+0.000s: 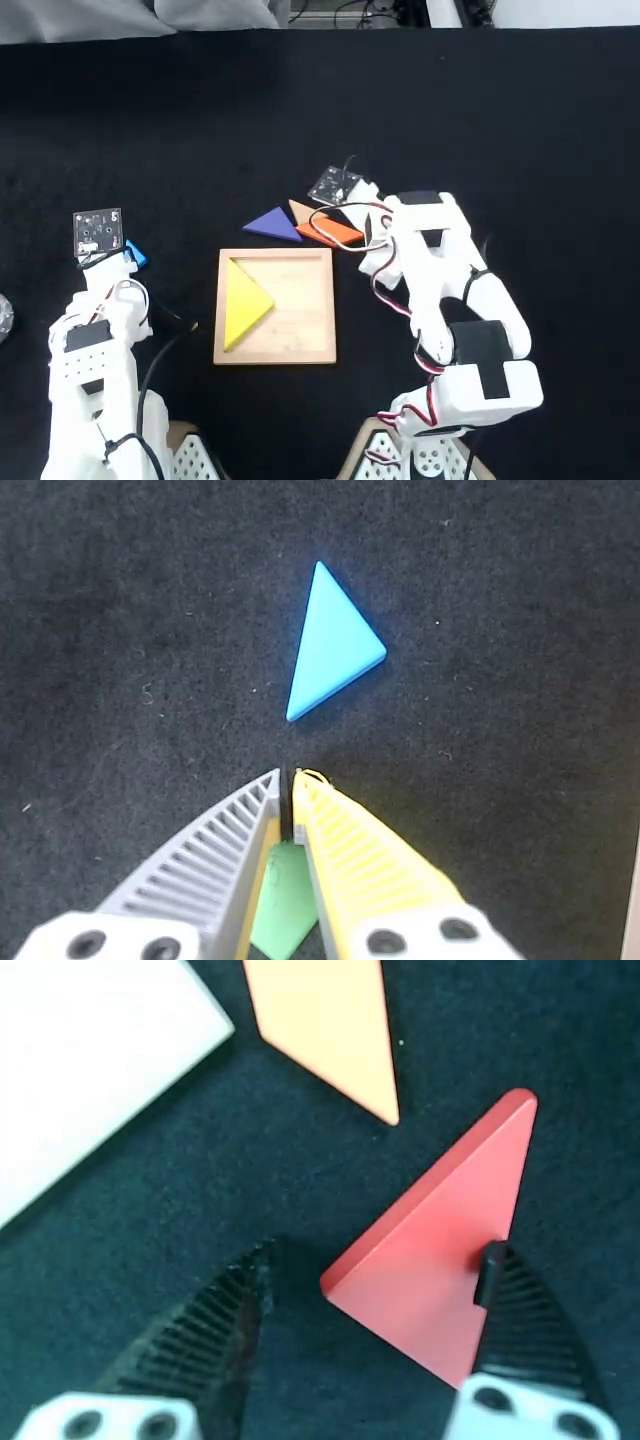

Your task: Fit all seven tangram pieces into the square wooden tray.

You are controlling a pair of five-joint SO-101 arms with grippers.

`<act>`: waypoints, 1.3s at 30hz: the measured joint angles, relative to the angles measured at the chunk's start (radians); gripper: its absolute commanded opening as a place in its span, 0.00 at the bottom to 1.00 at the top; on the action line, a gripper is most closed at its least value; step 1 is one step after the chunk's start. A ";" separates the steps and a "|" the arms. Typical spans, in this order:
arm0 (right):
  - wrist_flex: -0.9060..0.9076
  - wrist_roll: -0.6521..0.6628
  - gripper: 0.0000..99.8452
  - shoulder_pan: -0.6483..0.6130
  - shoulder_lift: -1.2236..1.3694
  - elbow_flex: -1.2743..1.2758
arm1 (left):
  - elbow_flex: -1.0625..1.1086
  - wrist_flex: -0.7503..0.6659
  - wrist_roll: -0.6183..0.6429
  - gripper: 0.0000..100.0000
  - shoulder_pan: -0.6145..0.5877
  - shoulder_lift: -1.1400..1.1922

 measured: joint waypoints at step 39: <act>0.137 -0.011 0.15 0.040 0.046 -0.180 | 0.000 0.000 0.000 0.03 0.000 0.000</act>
